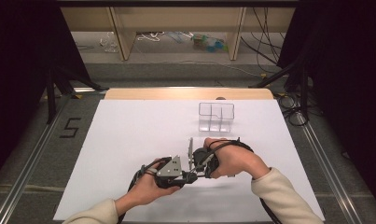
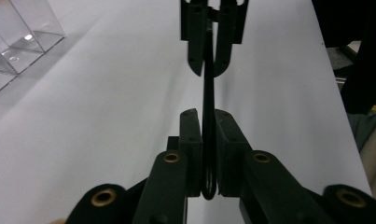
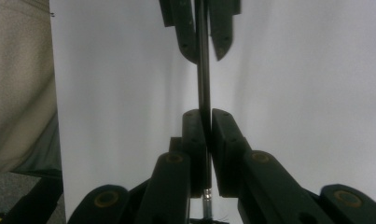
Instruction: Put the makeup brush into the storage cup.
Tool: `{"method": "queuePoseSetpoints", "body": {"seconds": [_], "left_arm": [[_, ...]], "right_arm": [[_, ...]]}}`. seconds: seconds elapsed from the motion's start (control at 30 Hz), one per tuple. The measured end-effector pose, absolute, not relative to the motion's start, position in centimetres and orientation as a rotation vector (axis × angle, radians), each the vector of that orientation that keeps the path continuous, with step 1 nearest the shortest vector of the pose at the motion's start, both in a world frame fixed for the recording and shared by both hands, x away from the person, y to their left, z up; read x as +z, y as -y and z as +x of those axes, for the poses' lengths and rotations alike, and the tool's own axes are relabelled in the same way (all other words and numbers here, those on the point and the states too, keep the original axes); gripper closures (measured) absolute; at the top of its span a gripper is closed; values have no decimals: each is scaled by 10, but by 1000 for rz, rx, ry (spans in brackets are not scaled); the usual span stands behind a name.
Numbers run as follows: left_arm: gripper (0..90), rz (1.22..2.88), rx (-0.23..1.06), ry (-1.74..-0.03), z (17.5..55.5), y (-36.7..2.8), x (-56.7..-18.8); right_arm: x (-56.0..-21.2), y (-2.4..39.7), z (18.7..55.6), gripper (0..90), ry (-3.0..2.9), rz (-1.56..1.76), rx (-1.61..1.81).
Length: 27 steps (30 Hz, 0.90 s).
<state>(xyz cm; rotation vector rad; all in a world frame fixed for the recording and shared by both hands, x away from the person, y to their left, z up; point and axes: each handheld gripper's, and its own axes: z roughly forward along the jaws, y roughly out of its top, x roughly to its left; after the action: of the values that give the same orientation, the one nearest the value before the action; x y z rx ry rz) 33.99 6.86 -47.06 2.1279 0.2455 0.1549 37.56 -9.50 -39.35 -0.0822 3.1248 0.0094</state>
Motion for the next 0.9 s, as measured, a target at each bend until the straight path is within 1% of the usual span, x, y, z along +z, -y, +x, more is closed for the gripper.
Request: {"method": "queuePoseSetpoints", "body": {"seconds": [0.17,0.27,0.3,0.37,0.4,0.47,0.57,0.6,0.7,0.8,0.83,0.87,0.9], "left_arm": [[849,2141,138,-256,339,-68,-468],[850,2139,148,-260,340,-69,-468],[850,2142,121,-274,339,-69,-468],[850,2139,156,-278,340,-71,-467],[850,2128,159,-286,340,-71,-468],[850,2125,158,-306,341,-73,-467],[849,2113,172,-343,343,-75,-467],[850,2101,174,-363,344,-76,-468],[850,2090,186,-382,345,-77,-468],[850,2083,194,-409,346,-79,-468],[850,2092,200,-415,347,-81,-467],[850,2081,198,-427,346,-81,-468],[850,2090,205,-428,348,-82,-467]], "right_arm": [[-393,95,375,827,-3124,-102,16],[-391,97,376,751,-3107,-79,40],[-390,99,379,726,-3092,-84,68],[-387,101,379,684,-3097,-15,78],[-385,104,384,633,-3058,-45,163],[-384,105,384,618,-3049,-15,183],[-380,110,384,558,-3020,89,273],[-378,112,385,523,-3000,140,334],[-375,115,389,501,-2962,129,376],[-374,118,389,461,-2928,201,463],[-374,121,389,434,-2919,224,527],[-374,121,389,434,-2919,224,527],[-374,123,388,420,-2902,262,597]]}}
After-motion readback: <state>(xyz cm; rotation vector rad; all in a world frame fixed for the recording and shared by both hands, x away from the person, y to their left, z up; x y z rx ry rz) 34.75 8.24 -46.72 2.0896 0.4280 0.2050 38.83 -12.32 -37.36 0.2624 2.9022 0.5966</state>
